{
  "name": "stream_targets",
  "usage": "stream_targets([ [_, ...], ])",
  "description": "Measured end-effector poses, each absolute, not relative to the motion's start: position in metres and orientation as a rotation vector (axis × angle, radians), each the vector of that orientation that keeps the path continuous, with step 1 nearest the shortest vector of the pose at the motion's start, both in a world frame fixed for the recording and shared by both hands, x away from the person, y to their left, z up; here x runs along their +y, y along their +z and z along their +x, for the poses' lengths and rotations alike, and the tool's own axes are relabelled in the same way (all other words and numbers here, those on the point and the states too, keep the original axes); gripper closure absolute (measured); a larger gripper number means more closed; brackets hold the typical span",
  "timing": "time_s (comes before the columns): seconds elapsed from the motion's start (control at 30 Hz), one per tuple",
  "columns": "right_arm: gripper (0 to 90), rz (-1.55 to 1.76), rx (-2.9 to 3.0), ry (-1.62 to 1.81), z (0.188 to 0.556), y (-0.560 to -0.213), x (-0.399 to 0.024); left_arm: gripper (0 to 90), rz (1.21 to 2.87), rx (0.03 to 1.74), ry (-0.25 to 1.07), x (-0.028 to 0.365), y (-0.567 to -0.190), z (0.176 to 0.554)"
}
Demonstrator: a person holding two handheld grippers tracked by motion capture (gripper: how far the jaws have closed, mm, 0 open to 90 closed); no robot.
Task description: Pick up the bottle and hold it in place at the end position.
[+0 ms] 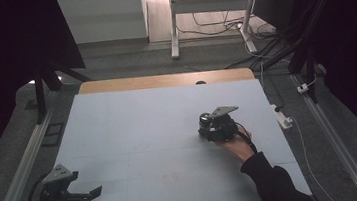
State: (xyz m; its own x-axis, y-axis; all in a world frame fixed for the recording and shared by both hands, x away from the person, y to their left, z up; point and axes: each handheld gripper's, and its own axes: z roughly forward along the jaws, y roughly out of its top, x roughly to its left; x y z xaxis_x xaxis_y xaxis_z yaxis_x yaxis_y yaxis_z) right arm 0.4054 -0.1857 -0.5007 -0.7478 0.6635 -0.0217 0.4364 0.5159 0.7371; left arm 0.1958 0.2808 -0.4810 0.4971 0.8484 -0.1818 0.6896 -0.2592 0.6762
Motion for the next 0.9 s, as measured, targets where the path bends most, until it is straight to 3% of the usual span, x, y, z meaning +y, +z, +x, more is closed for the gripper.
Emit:
stream_targets([
  [0.5,52.7,0.976,2.439,1.115,0.407,-0.487,-0.185,0.1,2.025,1.263,0.282,0.281,-0.481,0.196],
  [0.9,52.7,0.945,2.438,1.129,0.407,-0.475,-0.161,0.1,2.025,1.265,0.281,0.281,-0.481,0.196],
])
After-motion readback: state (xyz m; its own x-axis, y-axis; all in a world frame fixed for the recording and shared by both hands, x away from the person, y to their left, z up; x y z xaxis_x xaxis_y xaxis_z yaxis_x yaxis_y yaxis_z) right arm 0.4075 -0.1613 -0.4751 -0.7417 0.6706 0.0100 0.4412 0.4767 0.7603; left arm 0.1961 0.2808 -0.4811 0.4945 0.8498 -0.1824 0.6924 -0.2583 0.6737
